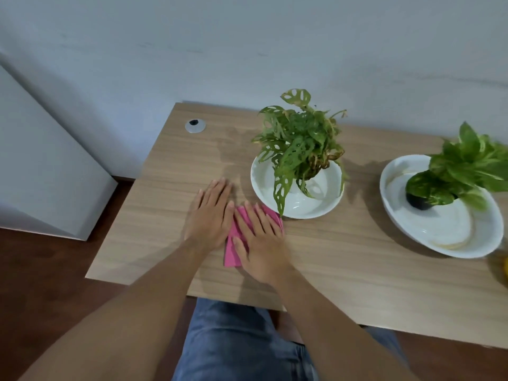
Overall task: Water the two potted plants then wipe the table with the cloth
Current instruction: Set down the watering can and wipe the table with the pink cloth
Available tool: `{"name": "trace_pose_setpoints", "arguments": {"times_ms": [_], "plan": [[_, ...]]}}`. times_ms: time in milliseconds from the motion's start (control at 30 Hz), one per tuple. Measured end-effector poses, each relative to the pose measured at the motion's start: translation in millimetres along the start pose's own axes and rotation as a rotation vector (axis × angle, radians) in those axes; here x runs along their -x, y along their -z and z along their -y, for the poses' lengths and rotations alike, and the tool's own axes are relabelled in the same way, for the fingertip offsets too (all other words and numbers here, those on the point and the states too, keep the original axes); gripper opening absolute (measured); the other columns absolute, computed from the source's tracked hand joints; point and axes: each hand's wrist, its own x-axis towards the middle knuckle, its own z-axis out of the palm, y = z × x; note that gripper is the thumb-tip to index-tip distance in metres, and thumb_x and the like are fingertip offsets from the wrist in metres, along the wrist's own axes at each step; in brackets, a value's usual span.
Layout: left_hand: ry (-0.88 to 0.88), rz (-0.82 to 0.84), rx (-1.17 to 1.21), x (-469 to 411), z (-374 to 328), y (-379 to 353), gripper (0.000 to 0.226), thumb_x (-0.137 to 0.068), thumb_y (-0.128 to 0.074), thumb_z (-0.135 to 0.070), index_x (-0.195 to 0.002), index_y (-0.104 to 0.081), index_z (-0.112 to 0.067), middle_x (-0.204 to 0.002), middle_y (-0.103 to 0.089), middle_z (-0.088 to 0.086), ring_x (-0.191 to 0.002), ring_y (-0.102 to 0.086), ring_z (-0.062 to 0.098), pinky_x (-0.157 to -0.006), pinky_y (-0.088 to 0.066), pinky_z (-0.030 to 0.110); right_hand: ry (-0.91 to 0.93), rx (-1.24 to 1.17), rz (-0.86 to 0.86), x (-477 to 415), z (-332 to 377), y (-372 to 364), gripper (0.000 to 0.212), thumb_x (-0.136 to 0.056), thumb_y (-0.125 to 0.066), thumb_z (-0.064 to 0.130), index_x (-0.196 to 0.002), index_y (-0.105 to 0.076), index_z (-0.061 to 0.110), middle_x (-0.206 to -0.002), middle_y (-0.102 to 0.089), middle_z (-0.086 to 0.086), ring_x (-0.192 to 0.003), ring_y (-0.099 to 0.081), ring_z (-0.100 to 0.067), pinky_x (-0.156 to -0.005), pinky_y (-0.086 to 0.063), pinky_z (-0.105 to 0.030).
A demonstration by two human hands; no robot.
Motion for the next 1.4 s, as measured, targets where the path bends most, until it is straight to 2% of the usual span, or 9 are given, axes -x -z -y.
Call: {"name": "trace_pose_setpoints", "arguments": {"times_ms": [233,367,500,633,733,867,967,1167,1400], "plan": [[-0.028,0.057,0.030,4,-6,2,0.073,-0.115,-0.014,-0.053,-0.177,-0.023,-0.016,-0.187,-0.015,0.001,-0.173,-0.004,0.016,-0.140,-0.005,0.052,-0.021,-0.007,-0.002,57,-57,11,0.069,-0.116,-0.024,0.059,-0.180,-0.011,0.034,-0.188,-0.004,0.005,-0.173,0.000,-0.018,-0.138,-0.005,-0.043],[-0.100,0.041,0.011,14,-24,-11,0.074,-0.115,-0.021,-0.049,-0.173,-0.028,-0.004,-0.184,-0.023,0.012,-0.173,-0.014,0.028,-0.139,-0.011,0.054,-0.151,0.012,-0.017,97,-111,22,0.071,-0.115,-0.023,0.062,-0.179,-0.007,0.036,-0.188,-0.002,0.007,-0.173,0.006,-0.016,-0.138,-0.003,-0.042],[-0.091,0.044,0.052,20,-33,-18,0.077,-0.115,-0.021,-0.053,-0.173,-0.025,-0.002,-0.184,-0.021,0.012,-0.173,-0.010,0.026,-0.140,-0.008,0.051,-0.304,0.010,-0.041,118,-156,39,0.070,-0.116,-0.019,0.063,-0.179,0.000,0.040,-0.187,0.007,0.010,-0.172,0.008,-0.013,-0.138,-0.002,-0.042],[-0.084,0.064,0.119,30,-53,-23,0.082,-0.113,-0.021,-0.058,-0.173,-0.029,-0.002,-0.185,-0.019,0.012,-0.173,-0.008,0.025,-0.140,-0.006,0.051,-0.411,0.008,-0.039,107,-159,47,0.070,-0.115,-0.013,0.061,-0.178,0.005,0.038,-0.187,0.010,0.003,-0.172,0.010,-0.018,-0.135,0.007,-0.040],[0.008,0.061,0.093,31,-75,-29,0.089,-0.108,-0.022,-0.060,-0.174,-0.023,-0.001,-0.186,-0.011,0.015,-0.174,-0.002,0.027,-0.140,0.003,0.045,-0.482,-0.009,-0.065,89,-145,45,0.070,-0.115,-0.010,0.058,-0.179,0.008,0.035,-0.187,0.010,-0.004,-0.173,0.010,-0.022,-0.136,0.007,-0.042],[0.168,0.031,0.024,30,-120,-40,0.096,-0.099,-0.030,-0.052,-0.173,-0.015,0.006,-0.184,-0.009,0.027,-0.173,-0.003,0.038,-0.140,0.001,0.050,-0.493,-0.019,-0.081,73,-141,39,0.072,-0.113,-0.005,0.058,-0.179,0.004,0.030,-0.187,0.010,-0.007,-0.173,0.009,-0.024,-0.138,0.003,-0.046],[0.242,-0.005,0.026,31,-145,-52,0.102,-0.097,-0.029,-0.057,-0.173,-0.006,0.007,-0.183,-0.005,0.030,-0.173,-0.001,0.042,-0.140,0.000,0.051,-0.481,0.005,-0.110,75,-144,33,0.074,-0.113,-0.007,0.057,-0.180,-0.003,0.025,-0.188,0.003,-0.009,-0.173,0.001,-0.027,-0.138,-0.003,-0.047],[0.241,-0.043,-0.093,33,-145,-65,0.099,-0.103,-0.028,-0.059,-0.173,-0.007,0.007,-0.184,-0.003,0.028,-0.173,0.000,0.039,-0.140,-0.004,0.051,-0.367,0.055,-0.101,83,-164,40,0.073,-0.115,-0.011,0.057,-0.180,-0.007,0.024,-0.187,-0.001,-0.006,-0.173,-0.001,-0.026,-0.139,-0.005,-0.045],[0.244,-0.046,-0.119,32,-146,-66,0.098,-0.104,-0.028,-0.059,-0.174,-0.006,0.005,-0.184,0.000,0.026,-0.173,0.003,0.037,-0.141,-0.002,0.049,-0.427,-0.023,-0.055,29,-211,61,0.075,-0.113,-0.006,0.060,-0.180,0.002,0.028,-0.188,0.008,-0.004,-0.173,0.010,-0.024,-0.138,0.002,-0.046]]}}
